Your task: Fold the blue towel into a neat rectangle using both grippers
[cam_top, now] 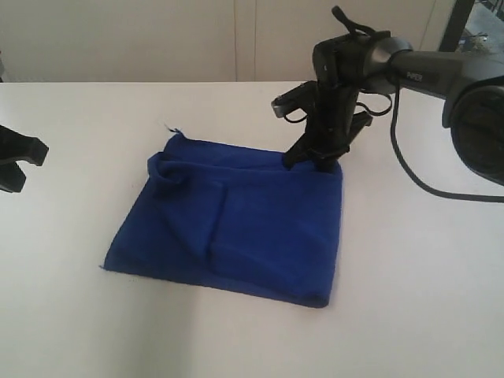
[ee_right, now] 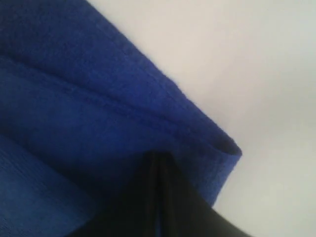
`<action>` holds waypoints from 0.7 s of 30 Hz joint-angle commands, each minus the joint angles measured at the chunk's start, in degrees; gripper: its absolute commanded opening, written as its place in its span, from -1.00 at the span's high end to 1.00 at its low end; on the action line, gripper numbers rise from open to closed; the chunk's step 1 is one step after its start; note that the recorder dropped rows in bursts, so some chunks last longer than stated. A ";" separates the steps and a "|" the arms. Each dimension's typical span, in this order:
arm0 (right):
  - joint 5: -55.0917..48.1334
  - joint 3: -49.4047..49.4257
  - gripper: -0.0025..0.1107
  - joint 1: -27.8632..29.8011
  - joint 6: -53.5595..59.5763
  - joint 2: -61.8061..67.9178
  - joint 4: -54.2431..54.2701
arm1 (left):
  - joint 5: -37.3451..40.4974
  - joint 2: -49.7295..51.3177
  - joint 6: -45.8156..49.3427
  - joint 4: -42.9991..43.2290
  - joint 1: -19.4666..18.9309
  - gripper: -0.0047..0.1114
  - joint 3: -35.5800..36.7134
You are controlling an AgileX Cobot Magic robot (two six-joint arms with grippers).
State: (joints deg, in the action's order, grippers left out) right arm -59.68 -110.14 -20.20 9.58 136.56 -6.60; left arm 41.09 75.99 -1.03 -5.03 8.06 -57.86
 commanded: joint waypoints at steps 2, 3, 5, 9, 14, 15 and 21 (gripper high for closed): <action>-9.86 1.69 0.96 2.63 -6.52 1.81 -4.74 | 0.54 -0.61 0.02 -0.73 0.05 0.92 0.17; -10.28 2.28 0.96 2.95 -7.01 1.81 -4.74 | 0.54 -0.61 0.02 -0.73 0.05 0.92 0.17; -10.28 3.89 0.96 3.66 -7.01 1.66 -4.74 | 0.54 -0.61 0.02 -0.73 0.05 0.92 0.17; -10.28 9.25 0.96 4.40 -7.55 -0.58 -4.57 | 0.54 -0.61 0.02 -0.73 0.05 0.92 0.17; -10.03 18.15 0.96 4.40 -9.89 -6.56 -4.16 | 0.54 -0.61 0.02 -0.73 0.05 0.92 0.17; -9.06 20.37 0.96 4.40 -10.20 -8.20 -4.16 | 0.54 -0.61 0.02 -0.73 0.05 0.92 0.17; -2.81 34.57 0.96 4.26 -14.00 -18.74 -4.16 | 0.54 -0.61 0.02 -0.73 0.05 0.92 0.17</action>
State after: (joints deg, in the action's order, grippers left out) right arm -63.85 -82.06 -16.33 -2.38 121.38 -11.74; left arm 41.09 75.99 -1.03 -5.03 8.06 -57.86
